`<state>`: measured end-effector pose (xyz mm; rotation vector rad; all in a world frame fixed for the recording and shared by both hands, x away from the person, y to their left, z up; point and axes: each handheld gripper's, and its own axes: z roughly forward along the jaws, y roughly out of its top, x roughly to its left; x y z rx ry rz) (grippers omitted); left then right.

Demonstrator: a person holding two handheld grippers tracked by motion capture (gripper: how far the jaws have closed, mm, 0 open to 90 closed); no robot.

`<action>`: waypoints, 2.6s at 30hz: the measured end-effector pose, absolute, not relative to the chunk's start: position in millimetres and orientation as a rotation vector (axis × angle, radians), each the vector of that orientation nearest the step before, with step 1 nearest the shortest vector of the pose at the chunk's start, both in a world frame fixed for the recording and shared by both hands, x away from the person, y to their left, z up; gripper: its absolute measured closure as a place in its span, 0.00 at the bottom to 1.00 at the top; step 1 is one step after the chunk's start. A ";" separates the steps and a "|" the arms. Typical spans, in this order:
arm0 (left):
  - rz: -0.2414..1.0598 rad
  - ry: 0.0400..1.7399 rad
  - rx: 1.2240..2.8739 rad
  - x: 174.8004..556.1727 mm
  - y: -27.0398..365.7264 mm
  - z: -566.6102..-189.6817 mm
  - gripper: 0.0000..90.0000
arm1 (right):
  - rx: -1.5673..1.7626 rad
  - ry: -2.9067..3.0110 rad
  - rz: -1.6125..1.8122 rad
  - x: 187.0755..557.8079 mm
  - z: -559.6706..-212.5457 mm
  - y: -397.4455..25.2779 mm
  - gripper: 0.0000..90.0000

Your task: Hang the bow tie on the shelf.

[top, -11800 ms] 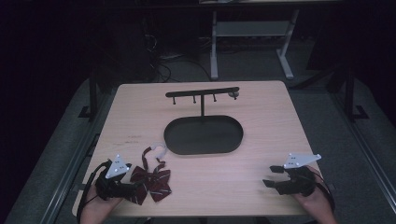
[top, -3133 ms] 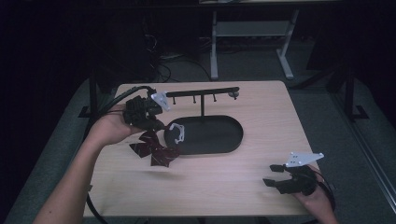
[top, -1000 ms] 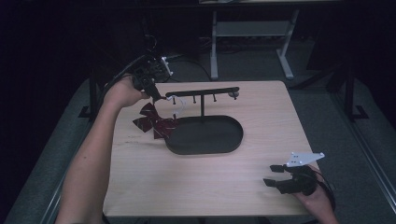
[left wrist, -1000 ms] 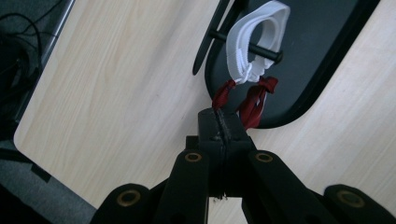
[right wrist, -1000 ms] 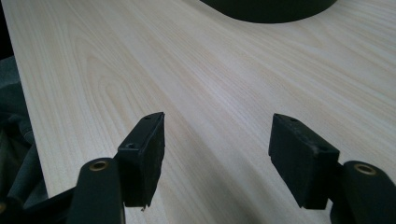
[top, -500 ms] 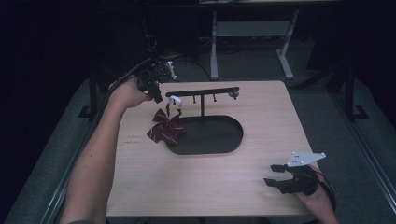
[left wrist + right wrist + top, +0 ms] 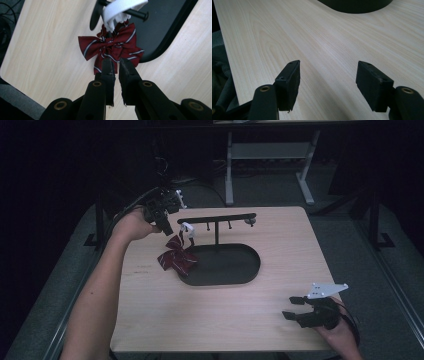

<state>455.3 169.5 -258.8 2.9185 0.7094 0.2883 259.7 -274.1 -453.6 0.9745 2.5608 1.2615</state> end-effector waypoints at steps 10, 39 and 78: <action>0.263 0.722 2.903 451.1 176.5 -267.1 0.90 | 0.978 2.559 1.258 259.0 -452.7 -274.7 0.40; 0.241 0.723 2.874 432.4 192.5 -281.4 0.86 | 0.995 2.556 1.241 259.5 -453.3 -275.6 0.40; 0.195 0.701 2.833 407.7 209.5 -303.7 0.81 | 1.022 2.545 1.232 260.5 -454.7 -278.0 0.40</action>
